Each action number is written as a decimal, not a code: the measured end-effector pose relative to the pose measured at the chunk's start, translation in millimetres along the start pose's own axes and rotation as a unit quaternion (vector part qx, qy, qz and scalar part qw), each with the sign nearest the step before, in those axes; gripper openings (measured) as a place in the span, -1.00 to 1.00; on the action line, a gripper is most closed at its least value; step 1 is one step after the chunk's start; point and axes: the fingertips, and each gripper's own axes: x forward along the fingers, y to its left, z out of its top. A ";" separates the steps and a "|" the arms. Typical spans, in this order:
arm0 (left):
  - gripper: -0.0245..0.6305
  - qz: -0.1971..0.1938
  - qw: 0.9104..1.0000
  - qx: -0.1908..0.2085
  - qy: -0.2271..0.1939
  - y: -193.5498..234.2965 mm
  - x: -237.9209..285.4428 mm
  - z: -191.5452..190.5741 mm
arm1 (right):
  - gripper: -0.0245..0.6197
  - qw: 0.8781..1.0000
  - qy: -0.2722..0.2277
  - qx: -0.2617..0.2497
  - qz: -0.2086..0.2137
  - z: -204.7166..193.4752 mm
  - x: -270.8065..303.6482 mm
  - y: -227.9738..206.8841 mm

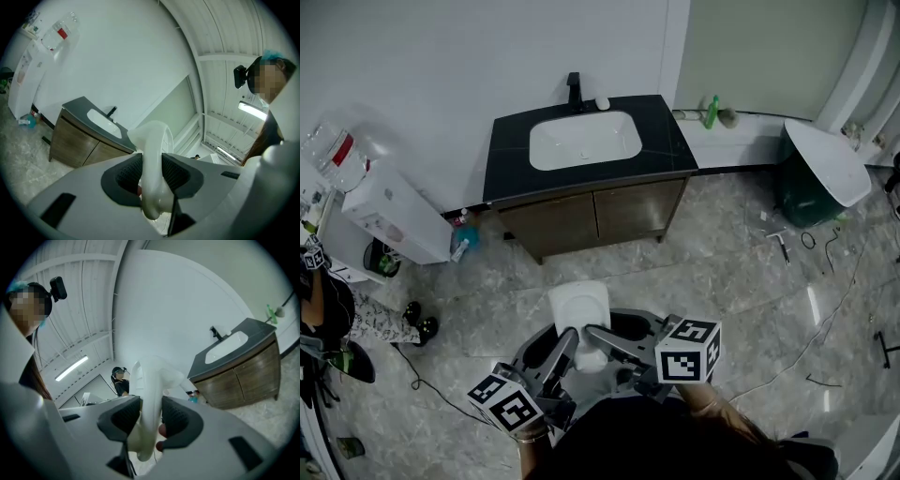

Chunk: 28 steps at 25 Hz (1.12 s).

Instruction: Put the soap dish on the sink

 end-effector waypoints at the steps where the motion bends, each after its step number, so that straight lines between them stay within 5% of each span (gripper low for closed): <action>1: -0.53 -0.002 1.000 0.001 0.000 8.7 4.2 9.2 | -0.50 1.000 -0.001 -0.002 -0.002 6.9 10.0 -5.0; 13: -0.53 -0.022 0.999 0.021 -0.009 105.1 27.4 135.6 | -0.50 0.999 -0.013 -0.028 -0.008 93.1 142.2 -32.5; 28: -0.53 -0.027 1.000 -0.010 -0.008 192.0 66.9 202.4 | -0.50 1.000 0.005 -0.023 -0.020 144.3 232.5 -85.8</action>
